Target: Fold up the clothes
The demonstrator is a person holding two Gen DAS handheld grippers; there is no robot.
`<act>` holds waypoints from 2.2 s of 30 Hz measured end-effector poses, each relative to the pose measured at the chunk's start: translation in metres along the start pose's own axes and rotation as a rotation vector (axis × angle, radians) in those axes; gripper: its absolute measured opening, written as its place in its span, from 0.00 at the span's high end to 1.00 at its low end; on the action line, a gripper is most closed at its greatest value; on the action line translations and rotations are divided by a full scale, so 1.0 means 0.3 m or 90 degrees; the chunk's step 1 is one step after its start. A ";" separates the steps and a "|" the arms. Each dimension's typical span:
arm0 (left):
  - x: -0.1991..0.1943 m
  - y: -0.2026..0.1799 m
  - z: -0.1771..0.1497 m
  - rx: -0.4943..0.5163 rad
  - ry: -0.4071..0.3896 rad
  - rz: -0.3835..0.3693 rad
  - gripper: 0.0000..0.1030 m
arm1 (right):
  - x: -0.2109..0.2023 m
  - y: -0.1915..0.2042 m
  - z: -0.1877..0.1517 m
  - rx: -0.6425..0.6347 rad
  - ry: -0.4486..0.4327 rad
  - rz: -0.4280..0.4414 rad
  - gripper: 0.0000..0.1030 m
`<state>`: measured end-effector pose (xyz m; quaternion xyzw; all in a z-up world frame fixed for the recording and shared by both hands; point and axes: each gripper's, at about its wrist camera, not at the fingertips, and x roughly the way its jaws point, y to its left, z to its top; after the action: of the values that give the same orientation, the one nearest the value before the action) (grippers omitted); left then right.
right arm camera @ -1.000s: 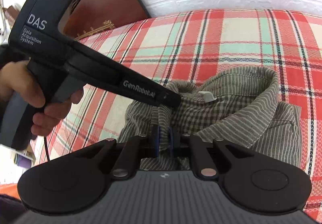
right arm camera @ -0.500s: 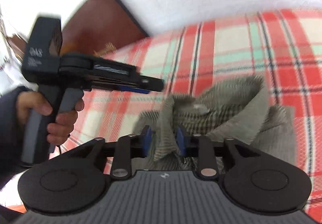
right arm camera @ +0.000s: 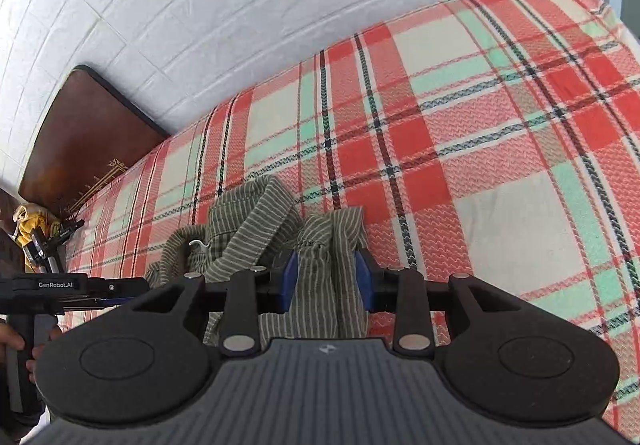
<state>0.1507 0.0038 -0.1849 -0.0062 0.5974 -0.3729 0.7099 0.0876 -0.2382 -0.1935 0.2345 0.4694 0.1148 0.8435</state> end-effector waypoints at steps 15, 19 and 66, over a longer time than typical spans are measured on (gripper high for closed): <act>0.069 0.062 -0.009 -0.068 -0.024 0.015 0.96 | 0.060 -0.046 -0.015 0.088 0.019 0.022 0.97; 0.081 0.065 -0.016 -0.079 -0.030 0.016 0.96 | 0.117 -0.087 -0.040 0.124 0.057 0.006 0.96; 0.179 -0.124 0.140 0.072 -0.005 0.198 0.98 | 0.278 0.169 0.203 -0.165 0.139 -0.064 0.93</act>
<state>0.1675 -0.0703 -0.2012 0.1253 0.5665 -0.2915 0.7605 0.1850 -0.1775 -0.2021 0.0864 0.5506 0.1565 0.8154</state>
